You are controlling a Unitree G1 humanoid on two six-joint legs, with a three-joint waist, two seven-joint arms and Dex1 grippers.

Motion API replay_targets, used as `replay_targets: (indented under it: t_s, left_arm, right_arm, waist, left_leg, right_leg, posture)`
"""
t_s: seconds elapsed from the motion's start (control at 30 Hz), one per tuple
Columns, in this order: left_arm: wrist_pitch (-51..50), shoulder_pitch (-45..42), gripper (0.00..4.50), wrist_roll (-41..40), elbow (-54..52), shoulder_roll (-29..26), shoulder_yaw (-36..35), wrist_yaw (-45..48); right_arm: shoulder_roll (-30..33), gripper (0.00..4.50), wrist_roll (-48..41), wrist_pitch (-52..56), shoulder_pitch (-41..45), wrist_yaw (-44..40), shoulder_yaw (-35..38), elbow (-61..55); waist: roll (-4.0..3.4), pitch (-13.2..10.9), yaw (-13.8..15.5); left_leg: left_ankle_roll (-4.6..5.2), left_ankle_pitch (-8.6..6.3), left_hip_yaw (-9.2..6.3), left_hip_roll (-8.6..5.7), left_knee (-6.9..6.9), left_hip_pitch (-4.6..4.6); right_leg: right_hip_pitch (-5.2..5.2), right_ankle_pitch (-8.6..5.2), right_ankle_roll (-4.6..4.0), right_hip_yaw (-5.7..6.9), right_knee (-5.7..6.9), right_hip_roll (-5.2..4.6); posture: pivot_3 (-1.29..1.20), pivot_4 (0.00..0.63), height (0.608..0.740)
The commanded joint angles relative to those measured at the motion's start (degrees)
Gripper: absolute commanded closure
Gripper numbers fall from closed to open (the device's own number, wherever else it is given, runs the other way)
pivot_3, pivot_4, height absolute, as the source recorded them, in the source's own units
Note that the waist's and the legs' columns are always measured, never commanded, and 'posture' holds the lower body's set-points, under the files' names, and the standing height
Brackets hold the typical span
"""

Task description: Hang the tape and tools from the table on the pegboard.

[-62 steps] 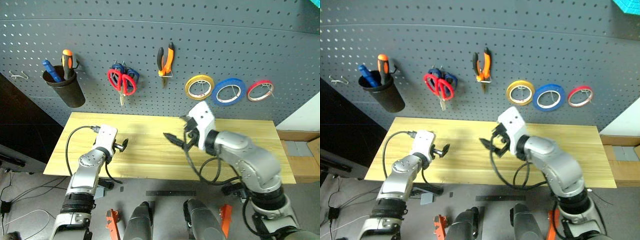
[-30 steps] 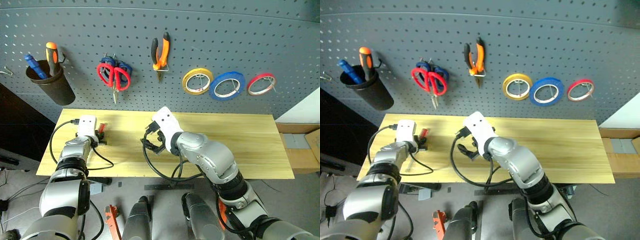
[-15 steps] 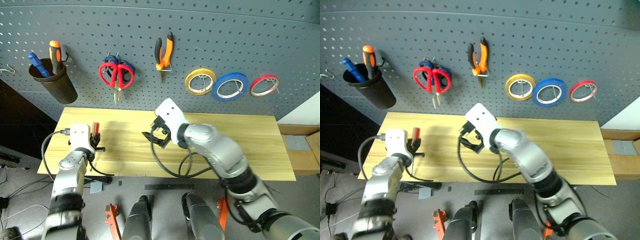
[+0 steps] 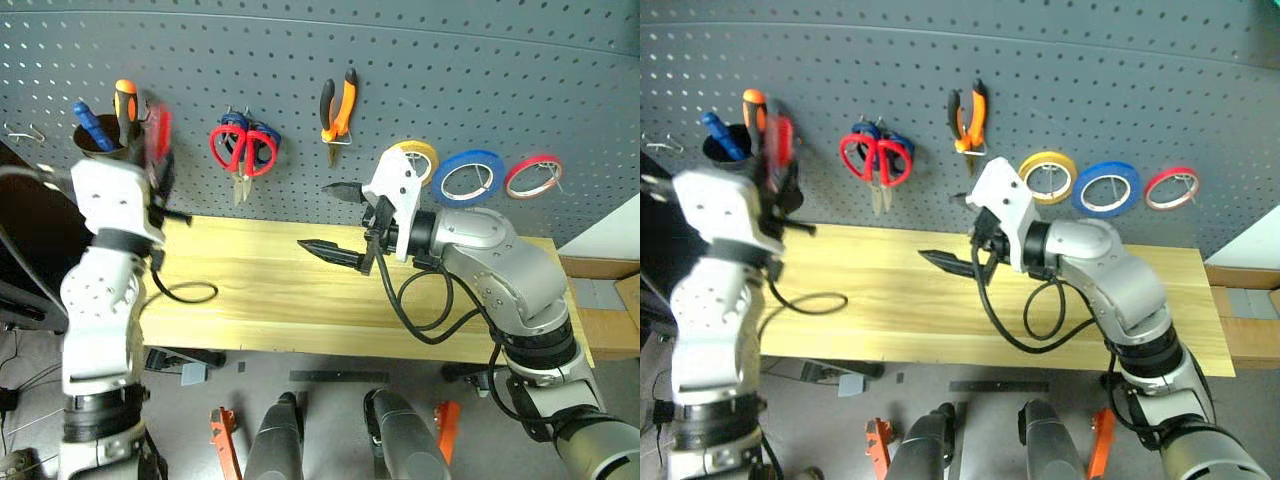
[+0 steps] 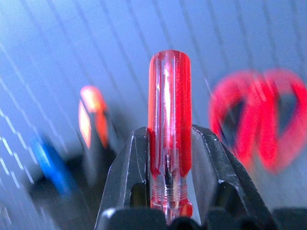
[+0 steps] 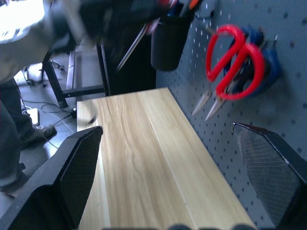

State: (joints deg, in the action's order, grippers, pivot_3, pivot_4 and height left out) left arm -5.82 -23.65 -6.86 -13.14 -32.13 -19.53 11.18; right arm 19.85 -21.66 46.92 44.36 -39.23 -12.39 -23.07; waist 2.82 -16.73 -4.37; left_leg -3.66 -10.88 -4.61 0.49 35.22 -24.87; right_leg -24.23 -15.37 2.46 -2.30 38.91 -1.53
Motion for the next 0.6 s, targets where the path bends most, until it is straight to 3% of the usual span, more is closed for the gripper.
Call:
replay_targets:
  t_s: [0.03,0.3,0.6]
  left_arm:
    - [1.55,-7.22,3.69,-1.25,3.18,-3.18,-3.81,-0.84]
    - [11.12,-24.6,3.69,-2.1,26.19,-8.06,-4.76,0.45]
    - [25.79,-33.03,3.69,0.89,48.37,-3.93,0.09,-0.77]
  right_arm:
    - [-0.53,0.0,-0.61,-1.06,1.31,1.2,1.69,-0.7]
    - [-2.35,0.0,0.25,-1.77,2.44,5.23,2.74,0.37]
    - [-3.0,0.0,0.57,-2.84,3.31,6.66,2.73,1.69]
  waist:
    - [0.04,0.08,-0.06]
    - [0.19,0.25,-0.24]
    - [0.21,0.3,-0.29]
  left_leg:
    - [0.0,0.0,0.01,0.0,0.0,0.0]
    - [-0.04,0.03,0.02,-0.02,0.06,0.0]
    - [-0.08,0.05,0.02,-0.03,0.35,-0.07]
  right_leg:
    - [0.0,0.0,0.0,-0.02,0.0,0.01]
    - [0.0,0.01,-0.01,-0.01,0.03,0.0]
    - [0.02,0.02,-0.02,0.0,0.09,-0.02]
  posture:
    - [-0.06,0.181,0.74]
    - [-0.08,0.176,0.74]
    - [-0.1,0.18,0.74]
